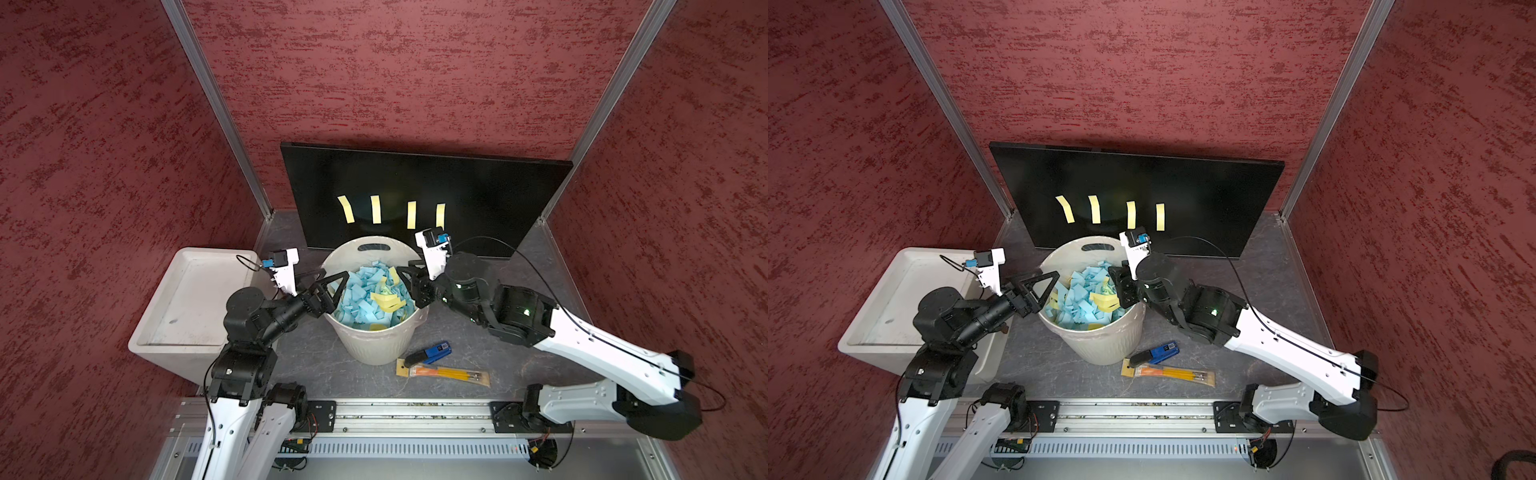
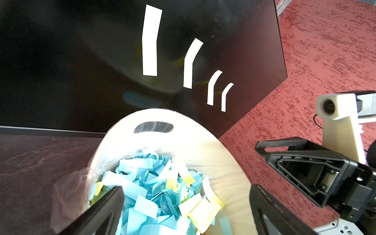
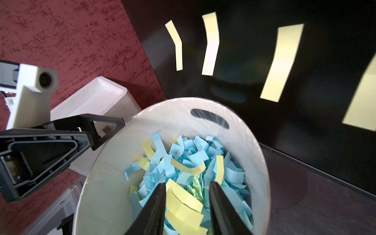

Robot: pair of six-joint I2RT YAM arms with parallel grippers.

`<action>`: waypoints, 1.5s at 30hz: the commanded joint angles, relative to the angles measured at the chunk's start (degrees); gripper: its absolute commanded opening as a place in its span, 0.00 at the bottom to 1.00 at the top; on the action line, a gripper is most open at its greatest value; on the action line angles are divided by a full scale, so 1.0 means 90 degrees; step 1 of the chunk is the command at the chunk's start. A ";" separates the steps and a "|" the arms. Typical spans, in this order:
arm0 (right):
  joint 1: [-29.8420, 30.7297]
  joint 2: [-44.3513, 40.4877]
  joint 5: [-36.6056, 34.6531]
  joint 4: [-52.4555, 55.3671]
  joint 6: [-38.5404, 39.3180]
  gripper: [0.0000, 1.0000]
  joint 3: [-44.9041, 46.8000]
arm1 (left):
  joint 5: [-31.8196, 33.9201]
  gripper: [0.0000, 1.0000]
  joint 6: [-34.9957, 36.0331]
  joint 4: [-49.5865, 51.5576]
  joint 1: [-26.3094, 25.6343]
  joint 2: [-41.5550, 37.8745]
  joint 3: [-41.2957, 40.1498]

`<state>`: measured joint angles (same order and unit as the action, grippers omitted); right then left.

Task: Remove the sticky note from the monitor
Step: Place the sticky note in the trash bin, then tear off the sticky note from the monitor.

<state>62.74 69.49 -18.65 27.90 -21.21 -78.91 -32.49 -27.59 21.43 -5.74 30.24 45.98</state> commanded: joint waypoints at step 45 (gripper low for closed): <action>-0.3444 -0.0555 0.2268 -0.3996 -0.3841 0.49 0.2625 | -0.0081 1.00 0.0079 -0.0103 0.0070 -0.0098 -0.0098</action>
<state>32.34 63.68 -0.05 -3.70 -54.17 -55.33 -32.53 -27.53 21.41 -5.65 29.89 45.74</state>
